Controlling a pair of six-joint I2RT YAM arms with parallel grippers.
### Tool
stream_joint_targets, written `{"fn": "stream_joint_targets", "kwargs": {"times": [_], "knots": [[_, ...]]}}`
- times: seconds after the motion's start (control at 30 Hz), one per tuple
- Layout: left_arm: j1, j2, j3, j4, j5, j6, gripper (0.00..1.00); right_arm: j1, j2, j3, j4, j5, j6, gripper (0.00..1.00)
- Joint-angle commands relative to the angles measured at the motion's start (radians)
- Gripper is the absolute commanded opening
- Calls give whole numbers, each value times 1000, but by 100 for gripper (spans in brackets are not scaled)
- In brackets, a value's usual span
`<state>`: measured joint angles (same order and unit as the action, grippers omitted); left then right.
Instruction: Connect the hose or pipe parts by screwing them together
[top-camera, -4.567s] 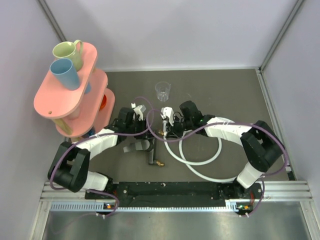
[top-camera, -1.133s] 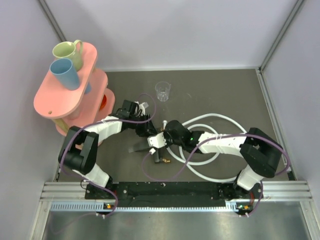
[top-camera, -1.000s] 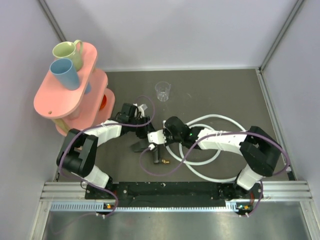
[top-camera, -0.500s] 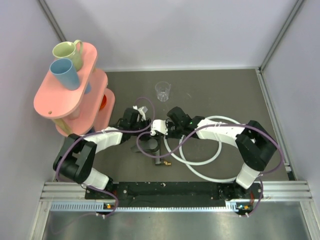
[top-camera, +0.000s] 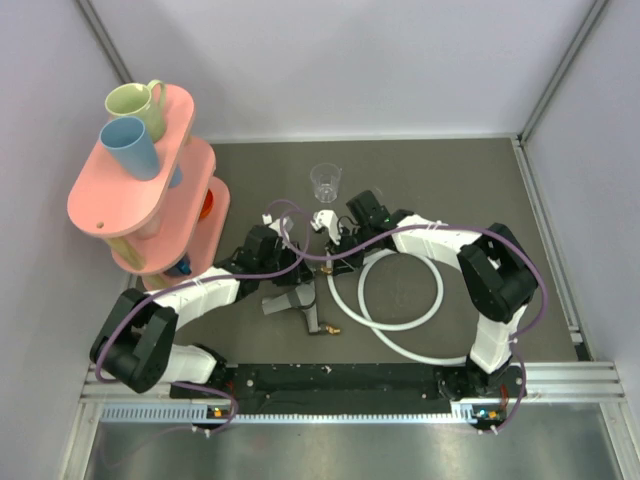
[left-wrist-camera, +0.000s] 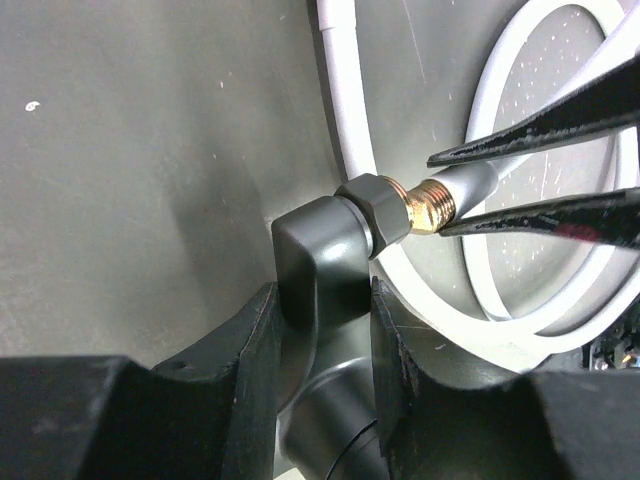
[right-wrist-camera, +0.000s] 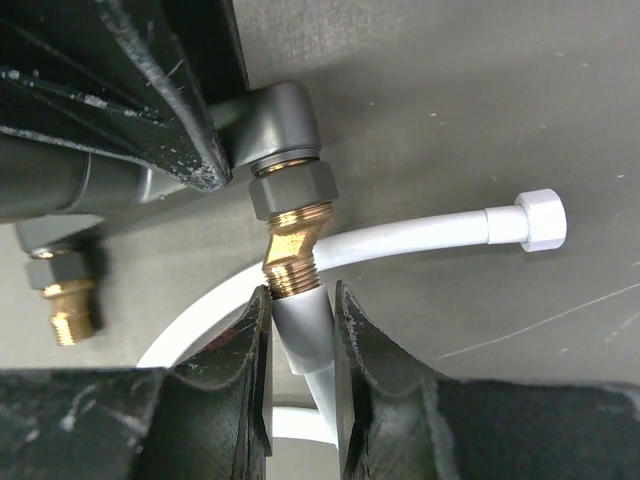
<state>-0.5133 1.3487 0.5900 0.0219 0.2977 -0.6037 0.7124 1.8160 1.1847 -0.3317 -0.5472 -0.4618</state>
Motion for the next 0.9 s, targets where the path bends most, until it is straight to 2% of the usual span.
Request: {"fn": "stream_joint_targets", "kwargs": {"times": [0.0,0.23,0.27,0.33,0.37,0.43,0.47,0.5,0.57,0.73,0.87], "knots": [[-65,-71,14,242,121,107,0,-42,55,79,177,-275,204,0],[-60,-72,28,224,107,127,0,-68,23,49,169,-267,218,0],[-56,-69,28,220,109,125,0,-71,8,37,180,-232,219,8],[-44,-59,34,211,122,105,0,-79,-29,-3,212,-209,204,18],[-37,-54,36,208,136,102,0,-77,-70,-22,227,-177,200,26],[-16,-39,44,196,168,90,0,-77,-118,-69,250,-143,169,37],[-8,-33,45,191,184,84,0,-77,-160,-88,276,-113,157,55],[8,-28,47,194,214,72,0,-77,-179,-121,287,-105,137,63],[30,-14,51,194,244,59,0,-79,-217,-151,305,-86,82,71],[56,3,77,158,311,56,0,-51,-388,-287,391,9,-82,75],[82,24,109,115,351,58,0,38,-518,-457,538,238,-302,74]]}}
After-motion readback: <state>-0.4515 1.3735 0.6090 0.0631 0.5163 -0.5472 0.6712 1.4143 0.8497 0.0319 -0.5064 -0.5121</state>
